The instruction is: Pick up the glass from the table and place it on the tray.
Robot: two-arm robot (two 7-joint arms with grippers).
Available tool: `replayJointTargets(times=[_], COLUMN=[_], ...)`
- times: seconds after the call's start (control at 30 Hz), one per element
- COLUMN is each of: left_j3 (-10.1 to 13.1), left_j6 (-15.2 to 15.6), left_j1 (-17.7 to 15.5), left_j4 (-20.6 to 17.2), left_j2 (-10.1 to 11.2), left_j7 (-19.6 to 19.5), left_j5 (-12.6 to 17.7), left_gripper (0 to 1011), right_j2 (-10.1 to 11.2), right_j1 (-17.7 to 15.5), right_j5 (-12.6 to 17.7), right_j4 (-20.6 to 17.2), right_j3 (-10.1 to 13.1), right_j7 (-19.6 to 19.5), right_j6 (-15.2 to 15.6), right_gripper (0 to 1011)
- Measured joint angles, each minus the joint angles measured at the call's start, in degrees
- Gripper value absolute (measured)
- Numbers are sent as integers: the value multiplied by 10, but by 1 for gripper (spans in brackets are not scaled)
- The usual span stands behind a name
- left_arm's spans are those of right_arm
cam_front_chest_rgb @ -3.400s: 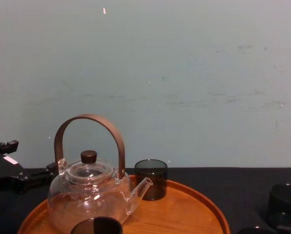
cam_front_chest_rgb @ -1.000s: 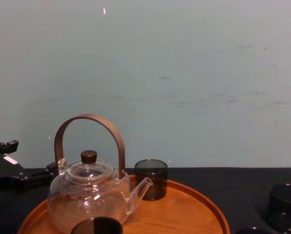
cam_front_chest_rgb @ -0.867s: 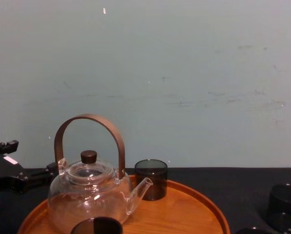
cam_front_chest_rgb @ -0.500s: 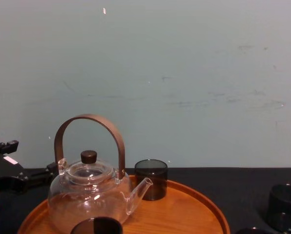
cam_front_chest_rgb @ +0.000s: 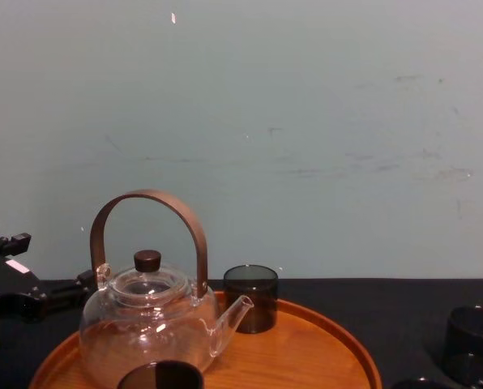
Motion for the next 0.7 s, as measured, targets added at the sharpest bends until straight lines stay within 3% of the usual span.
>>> replayJointTargets(times=[0.7], left_j3=[0], left_j6=[0], left_j1=[0], left_j4=[0], left_j2=[0], left_j7=[0], left_j5=[0], left_gripper=[1001], right_j2=[0], right_j1=[0], right_j5=[0], right_j4=[0], right_j3=[0], right_j7=[0], right_j6=[0], right_gripper=[903])
